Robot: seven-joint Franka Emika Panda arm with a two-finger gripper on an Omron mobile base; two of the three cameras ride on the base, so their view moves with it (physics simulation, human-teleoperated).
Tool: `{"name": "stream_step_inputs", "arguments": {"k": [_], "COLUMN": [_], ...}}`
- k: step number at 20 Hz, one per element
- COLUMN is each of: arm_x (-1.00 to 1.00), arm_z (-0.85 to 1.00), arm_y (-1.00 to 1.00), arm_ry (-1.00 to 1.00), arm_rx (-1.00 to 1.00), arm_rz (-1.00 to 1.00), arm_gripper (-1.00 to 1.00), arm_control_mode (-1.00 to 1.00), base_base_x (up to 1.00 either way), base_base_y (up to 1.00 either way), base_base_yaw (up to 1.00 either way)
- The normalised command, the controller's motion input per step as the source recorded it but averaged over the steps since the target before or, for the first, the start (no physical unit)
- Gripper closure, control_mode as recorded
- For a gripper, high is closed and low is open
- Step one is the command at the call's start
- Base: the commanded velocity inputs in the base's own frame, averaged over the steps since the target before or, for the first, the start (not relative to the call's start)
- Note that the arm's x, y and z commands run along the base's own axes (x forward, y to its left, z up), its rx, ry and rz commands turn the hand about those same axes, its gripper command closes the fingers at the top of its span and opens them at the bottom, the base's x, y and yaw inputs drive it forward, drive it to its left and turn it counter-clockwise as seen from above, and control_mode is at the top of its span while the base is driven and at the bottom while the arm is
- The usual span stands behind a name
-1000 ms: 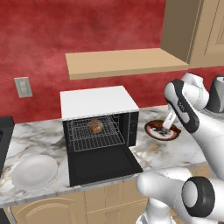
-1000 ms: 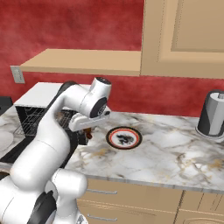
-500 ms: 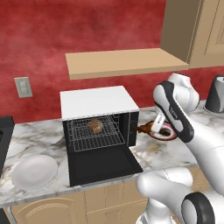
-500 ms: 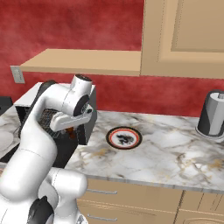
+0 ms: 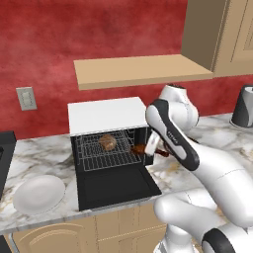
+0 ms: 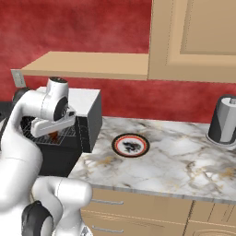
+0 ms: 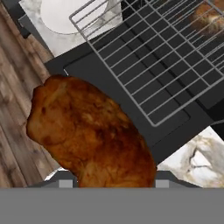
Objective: Open the toaster oven door. Place the bread on the bottom rack in the toaster oven and place the chicken drumstick on the top rack.
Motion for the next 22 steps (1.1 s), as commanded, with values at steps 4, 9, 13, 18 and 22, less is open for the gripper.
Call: {"name": "stream_step_inputs", "arguments": {"k": [4,9,13,18,22], "arm_x": [0.15,0.10,0.06,0.21,0.11], "arm_z": [0.00,0.00,-0.02,-0.10,-0.07], "arm_y": [0.59,0.41,0.37,0.28,0.16], "arm_ry": [0.00,-0.02,-0.07,-0.02,0.00], "arm_rx": [-0.05,0.00,0.00,-0.02,-0.01], "arm_rz": [-0.02,-0.16,-0.31,-0.26,-0.09], "arm_gripper": [1.00,1.00,1.00,1.00,1.00], "arm_control_mode": [-1.00,-1.00,-1.00,-1.00,-1.00], "base_base_x": [0.00,0.00,0.00,0.00,0.00], "base_base_y": [0.00,0.00,0.00,0.00,0.00], "base_base_yaw": [0.00,0.00,0.00,0.00,0.00]}}
